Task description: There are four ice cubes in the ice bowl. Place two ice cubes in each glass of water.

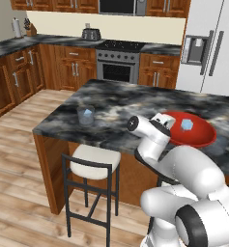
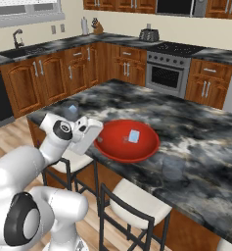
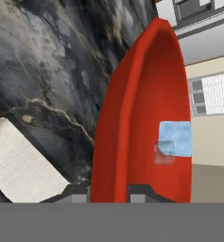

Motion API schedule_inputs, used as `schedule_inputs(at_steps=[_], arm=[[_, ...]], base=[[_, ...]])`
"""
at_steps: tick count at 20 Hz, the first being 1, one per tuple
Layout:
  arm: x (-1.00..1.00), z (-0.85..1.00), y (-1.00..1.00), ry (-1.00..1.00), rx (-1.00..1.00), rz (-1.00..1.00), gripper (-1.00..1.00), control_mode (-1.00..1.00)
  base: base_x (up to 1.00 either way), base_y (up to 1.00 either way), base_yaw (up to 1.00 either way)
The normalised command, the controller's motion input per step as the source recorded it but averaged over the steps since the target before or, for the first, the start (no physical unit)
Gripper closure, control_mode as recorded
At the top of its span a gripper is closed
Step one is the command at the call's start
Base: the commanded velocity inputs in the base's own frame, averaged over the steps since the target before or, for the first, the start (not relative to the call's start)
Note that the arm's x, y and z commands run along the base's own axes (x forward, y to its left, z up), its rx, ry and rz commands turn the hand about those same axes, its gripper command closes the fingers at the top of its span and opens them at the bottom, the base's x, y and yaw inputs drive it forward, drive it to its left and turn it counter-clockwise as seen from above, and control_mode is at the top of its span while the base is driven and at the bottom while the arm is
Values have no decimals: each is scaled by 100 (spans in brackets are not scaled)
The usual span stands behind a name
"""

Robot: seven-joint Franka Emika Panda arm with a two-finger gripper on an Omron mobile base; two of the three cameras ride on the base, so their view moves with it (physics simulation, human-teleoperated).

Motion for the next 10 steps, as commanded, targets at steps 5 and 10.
schedule_inputs(at_steps=[5, 10], arm=[[0, 77, 28, -1, 5, -10, 100, -100], [0, 73, -4, -2, 4, -13, 100, -100]], base=[[0, 0, 0], [0, 0, 0]])
